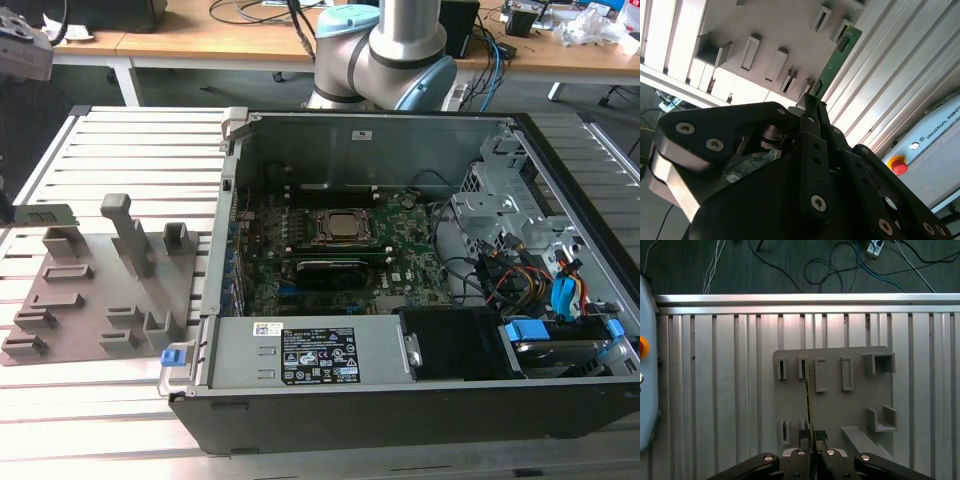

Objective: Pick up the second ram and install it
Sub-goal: 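Pick up the second ram and move it above second insertion slot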

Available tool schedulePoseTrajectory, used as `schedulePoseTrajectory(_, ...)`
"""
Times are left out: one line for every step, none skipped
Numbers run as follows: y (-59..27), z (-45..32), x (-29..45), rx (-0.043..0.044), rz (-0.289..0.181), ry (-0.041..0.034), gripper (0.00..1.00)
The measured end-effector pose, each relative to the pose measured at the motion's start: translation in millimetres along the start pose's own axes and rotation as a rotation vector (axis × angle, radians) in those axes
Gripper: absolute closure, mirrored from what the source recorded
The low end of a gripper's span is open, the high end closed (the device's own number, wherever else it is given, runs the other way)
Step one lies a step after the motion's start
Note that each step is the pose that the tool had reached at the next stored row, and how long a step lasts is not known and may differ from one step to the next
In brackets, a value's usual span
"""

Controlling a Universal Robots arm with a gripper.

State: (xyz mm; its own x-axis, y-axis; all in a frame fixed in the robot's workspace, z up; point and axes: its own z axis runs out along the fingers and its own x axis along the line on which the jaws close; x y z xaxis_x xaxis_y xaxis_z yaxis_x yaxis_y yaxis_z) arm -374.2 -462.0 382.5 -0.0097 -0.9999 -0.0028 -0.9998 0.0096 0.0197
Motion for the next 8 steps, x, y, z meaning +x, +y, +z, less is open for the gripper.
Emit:
schedulePoseTrajectory(0.1,-4.3,0.0,0.0,0.0,0.0,0.86)
schedulePoseTrajectory(0.2,-7.9,0.0,0.0,0.0,0.0,0.86)
schedulePoseTrajectory(0.2,-10.6,0.0,0.0,0.0,0.0,0.86)
schedulePoseTrajectory(0.2,-12.4,0.0,-0.0001,0.0,0.0,0.86)
schedulePoseTrajectory(0.3,-15.8,0.0,0.0,0.0,0.0,0.86)
schedulePoseTrajectory(0.4,-19.0,0.0,0.0001,0.0,-0.0001,0.86)
schedulePoseTrajectory(0.4,-20.4,0.0,0.0,0.0,-0.0001,0.86)
schedulePoseTrajectory(0.4,-21.6,-0.1,0.0,0.0,0.0,0.86)
